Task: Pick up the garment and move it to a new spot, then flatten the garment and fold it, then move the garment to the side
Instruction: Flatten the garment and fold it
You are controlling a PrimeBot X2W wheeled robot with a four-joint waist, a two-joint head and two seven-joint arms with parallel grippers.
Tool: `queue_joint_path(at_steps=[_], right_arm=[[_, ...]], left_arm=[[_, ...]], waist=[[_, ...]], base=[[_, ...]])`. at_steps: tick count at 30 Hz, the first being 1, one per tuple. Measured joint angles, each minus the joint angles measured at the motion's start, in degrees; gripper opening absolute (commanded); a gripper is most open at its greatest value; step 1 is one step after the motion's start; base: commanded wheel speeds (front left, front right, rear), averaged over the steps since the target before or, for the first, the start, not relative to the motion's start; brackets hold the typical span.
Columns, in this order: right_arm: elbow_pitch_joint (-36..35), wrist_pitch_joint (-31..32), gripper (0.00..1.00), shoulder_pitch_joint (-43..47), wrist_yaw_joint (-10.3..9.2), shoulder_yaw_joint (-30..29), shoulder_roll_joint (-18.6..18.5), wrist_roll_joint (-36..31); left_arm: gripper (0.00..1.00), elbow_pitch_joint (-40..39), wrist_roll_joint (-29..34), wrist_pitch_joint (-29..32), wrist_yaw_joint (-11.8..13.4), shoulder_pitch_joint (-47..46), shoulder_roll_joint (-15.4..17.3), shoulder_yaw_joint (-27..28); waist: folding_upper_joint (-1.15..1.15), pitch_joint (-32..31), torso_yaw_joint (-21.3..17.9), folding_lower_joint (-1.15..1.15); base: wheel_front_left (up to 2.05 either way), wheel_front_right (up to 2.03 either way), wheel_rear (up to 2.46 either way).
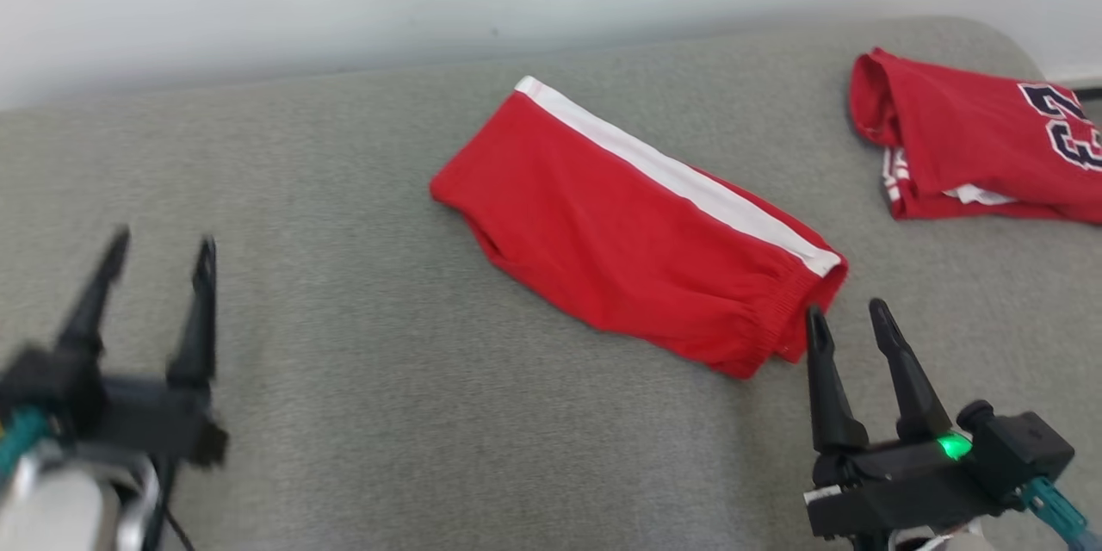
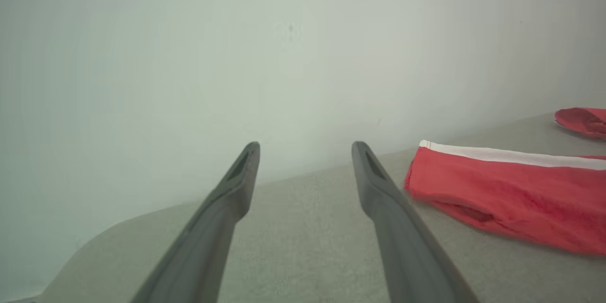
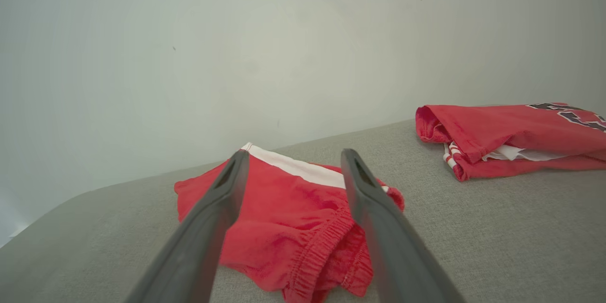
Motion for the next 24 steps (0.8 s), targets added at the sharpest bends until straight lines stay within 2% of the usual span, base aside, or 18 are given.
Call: queue_joint_path(at_steps=[6,10,16,24], right_arm=[[0.2,0.0,1.0,-2.0,0.0,0.7,1.0,0.2],[0.3,0.0,1.0,-3.2,0.0,1.1,1.7,0.5],[0.5,0.0,1.0,-4.2,0.0,1.0,2.3,1.0],[0.7,0.0,1.0,-5.5,0.0,1.9,2.5,2.1]], left_arm=[[1.0,4.2,-0.5,6.9,-4.0,-14.1,3.8,-2.8],[1.0,8.3,-1.0,11.0,-5.2,-22.2,6.6,-6.2],[1.0,14.4,-3.8,15.2,-5.7,-29.9,9.7,-14.2],[1.0,20.5,-12.5,18.9,-5.7,-35.3,13.0,-24.9]], waist=[[0.0,2.3,-3.8,0.0],[0.0,4.1,-6.7,0.01],[0.01,7.0,-11.2,0.01],[0.0,9.8,-16.3,0.01]], base=[[0.0,0.0,0.0],[0.0,0.0,0.0],[0.0,0.0,0.0],[0.0,0.0,0.0]])
